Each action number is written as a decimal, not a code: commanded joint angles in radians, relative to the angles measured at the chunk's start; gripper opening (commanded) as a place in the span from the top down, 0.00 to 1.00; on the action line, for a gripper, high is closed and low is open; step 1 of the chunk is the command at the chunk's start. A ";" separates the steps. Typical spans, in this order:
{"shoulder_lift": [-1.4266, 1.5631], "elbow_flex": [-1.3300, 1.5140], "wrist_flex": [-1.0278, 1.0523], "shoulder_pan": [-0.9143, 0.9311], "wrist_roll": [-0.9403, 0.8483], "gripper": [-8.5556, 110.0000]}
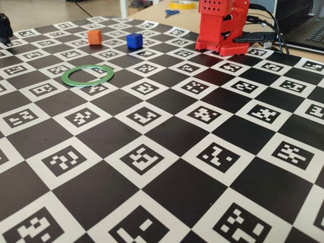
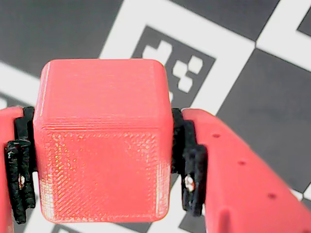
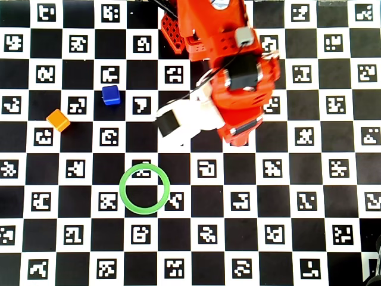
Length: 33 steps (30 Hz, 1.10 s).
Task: Grab the red cube then put it in the green circle then put the blue cube on top and finally the orange cube on top
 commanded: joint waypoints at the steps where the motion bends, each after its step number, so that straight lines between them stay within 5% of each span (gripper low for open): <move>1: -0.043 -0.160 0.101 0.104 -0.061 0.93; 20: -0.514 -0.638 0.101 0.382 -0.100 0.93; 33: -0.601 -0.508 -0.074 0.387 -0.054 0.93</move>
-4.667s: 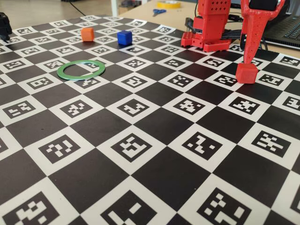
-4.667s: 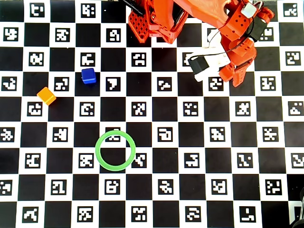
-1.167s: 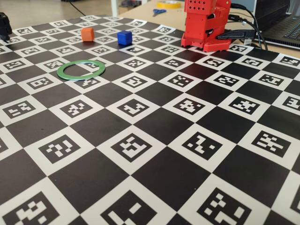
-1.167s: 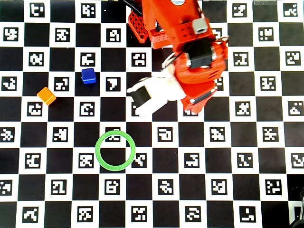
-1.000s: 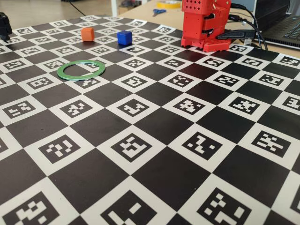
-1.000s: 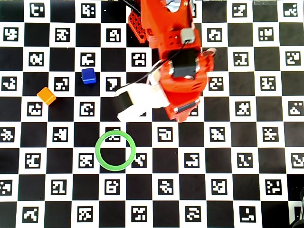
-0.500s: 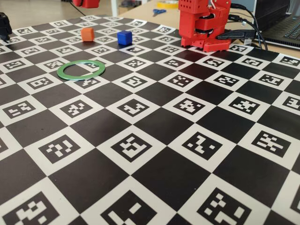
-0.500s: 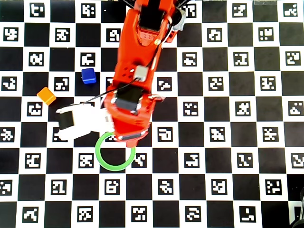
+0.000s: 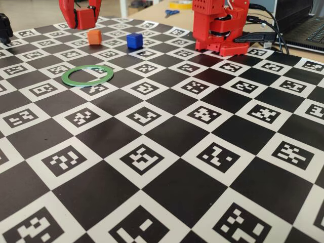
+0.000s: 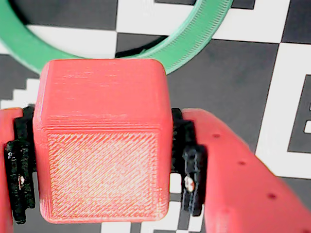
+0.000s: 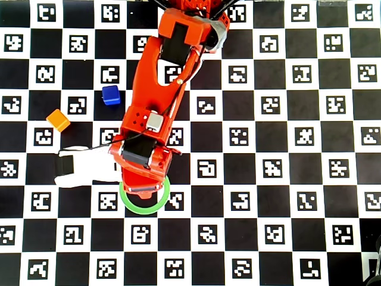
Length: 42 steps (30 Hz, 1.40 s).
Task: Grab the red cube then put it in the green circle then put the blue cube on top and finally the orange cube on top
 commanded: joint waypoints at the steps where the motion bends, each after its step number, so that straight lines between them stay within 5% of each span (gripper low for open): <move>1: 0.038 0.037 -0.064 0.006 0.012 0.93; 42: 0.069 0.439 -0.520 0.018 0.055 0.92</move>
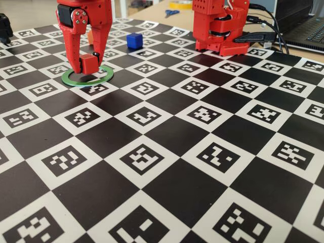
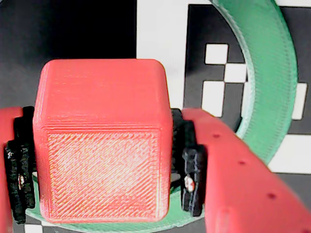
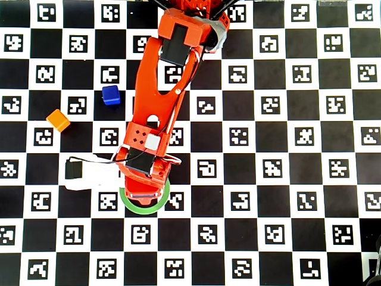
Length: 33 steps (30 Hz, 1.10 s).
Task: Grab the red cube then put it in the green circle then put the blue cube on top and finally the orange cube on top
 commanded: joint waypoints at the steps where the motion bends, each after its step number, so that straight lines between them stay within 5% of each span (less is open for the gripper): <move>1: 0.067 -0.009 -0.014 0.012 0.005 0.92; 17: 0.066 0.048 -0.058 0.009 0.009 0.91; 33: 0.080 0.063 -0.052 0.002 0.037 0.76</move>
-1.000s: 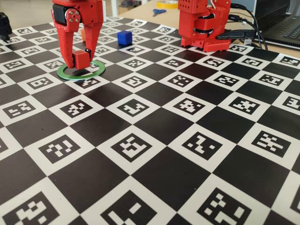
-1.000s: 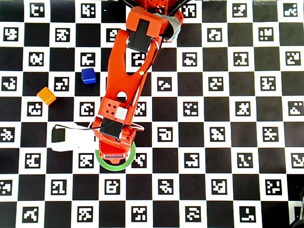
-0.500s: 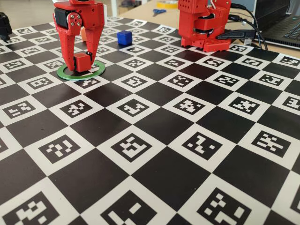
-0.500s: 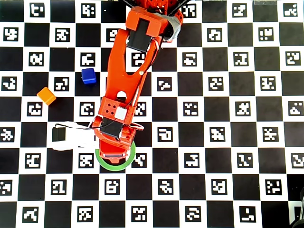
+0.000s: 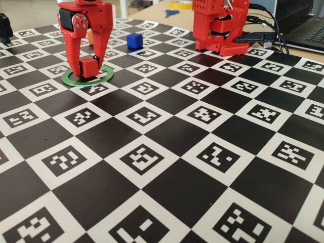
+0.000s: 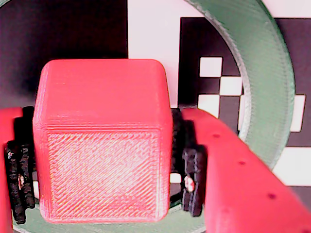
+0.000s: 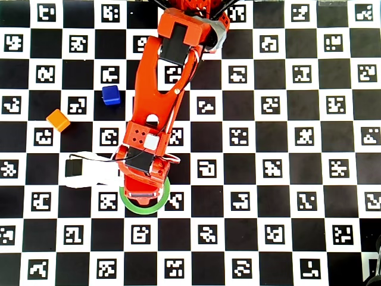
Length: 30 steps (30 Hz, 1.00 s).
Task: Grab the red cube then put it in the green circle then put the blue cube on top and finally the orange cube on top
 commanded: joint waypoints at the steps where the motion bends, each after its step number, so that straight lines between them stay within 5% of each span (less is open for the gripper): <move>1: 0.081 0.011 -0.005 -0.002 0.003 0.74; 30: 0.275 -0.087 0.184 -0.002 0.087 0.56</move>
